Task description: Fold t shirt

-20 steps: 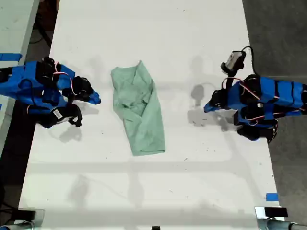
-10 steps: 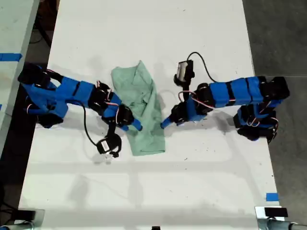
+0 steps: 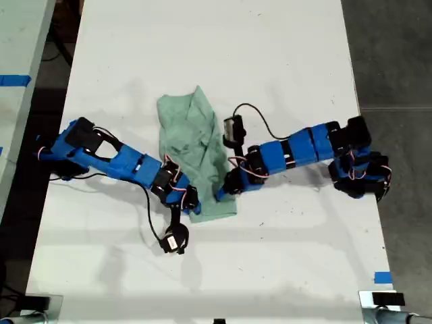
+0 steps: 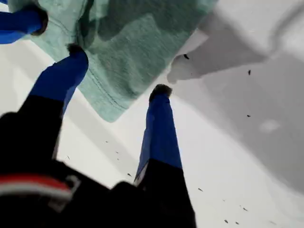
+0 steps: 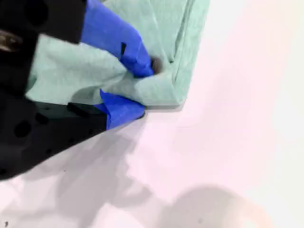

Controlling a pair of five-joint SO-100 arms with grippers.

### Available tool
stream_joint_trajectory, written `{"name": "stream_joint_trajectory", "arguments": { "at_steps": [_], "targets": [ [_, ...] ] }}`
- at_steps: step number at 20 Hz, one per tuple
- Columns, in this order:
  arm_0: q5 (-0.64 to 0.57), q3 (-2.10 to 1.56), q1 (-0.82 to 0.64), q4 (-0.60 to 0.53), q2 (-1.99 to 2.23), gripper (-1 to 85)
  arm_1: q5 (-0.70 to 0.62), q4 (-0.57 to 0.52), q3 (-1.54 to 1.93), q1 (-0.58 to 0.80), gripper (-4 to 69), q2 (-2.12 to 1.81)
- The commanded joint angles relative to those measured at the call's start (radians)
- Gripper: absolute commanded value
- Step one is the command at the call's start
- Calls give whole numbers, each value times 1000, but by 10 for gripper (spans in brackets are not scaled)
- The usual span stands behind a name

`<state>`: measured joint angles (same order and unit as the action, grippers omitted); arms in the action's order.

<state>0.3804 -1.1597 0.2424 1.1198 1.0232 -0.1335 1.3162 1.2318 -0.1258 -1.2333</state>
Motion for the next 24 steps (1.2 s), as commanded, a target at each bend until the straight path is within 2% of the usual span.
{"name": "stream_joint_trajectory", "arguments": {
  "at_steps": [1, 3, 4, 5, 6, 9, 11, 14, 16, 18, 22, 24],
  "targets": [
    [-17, 32, 29, -20, -2, -3, -3, -40, -104, -32, 263, 44],
    [-21, 32, 32, -9, 8, -3, 11, -55, -129, -52, 231, 87],
    [-25, 32, 32, -6, 15, -3, 18, -81, -130, -66, 159, 107],
    [-29, 32, 32, -3, 25, -3, 43, -106, -138, -86, 8, 140],
    [-37, 32, 32, 2, 37, -3, 61, -114, -169, -110, 9, 176],
    [-83, 41, 54, 9, 75, -3, 126, 9, -468, -202, 9, 307],
    [-120, 98, 104, 9, 118, -3, 149, -44, -534, -275, 9, 299],
    [-155, 137, 172, 46, 227, -3, 143, -48, -514, -314, 9, 164],
    [-147, 110, 164, 153, 325, -3, 77, -26, -509, -282, 9, 78],
    [-156, 100, 117, 275, 417, -3, 15, 44, -505, -216, 8, -8],
    [-298, 84, -71, 439, 580, -3, -150, 192, -480, -20, 8, -138],
    [-425, 37, -218, 457, 644, -3, -247, 241, -469, 84, 10, -181]
  ]
}}
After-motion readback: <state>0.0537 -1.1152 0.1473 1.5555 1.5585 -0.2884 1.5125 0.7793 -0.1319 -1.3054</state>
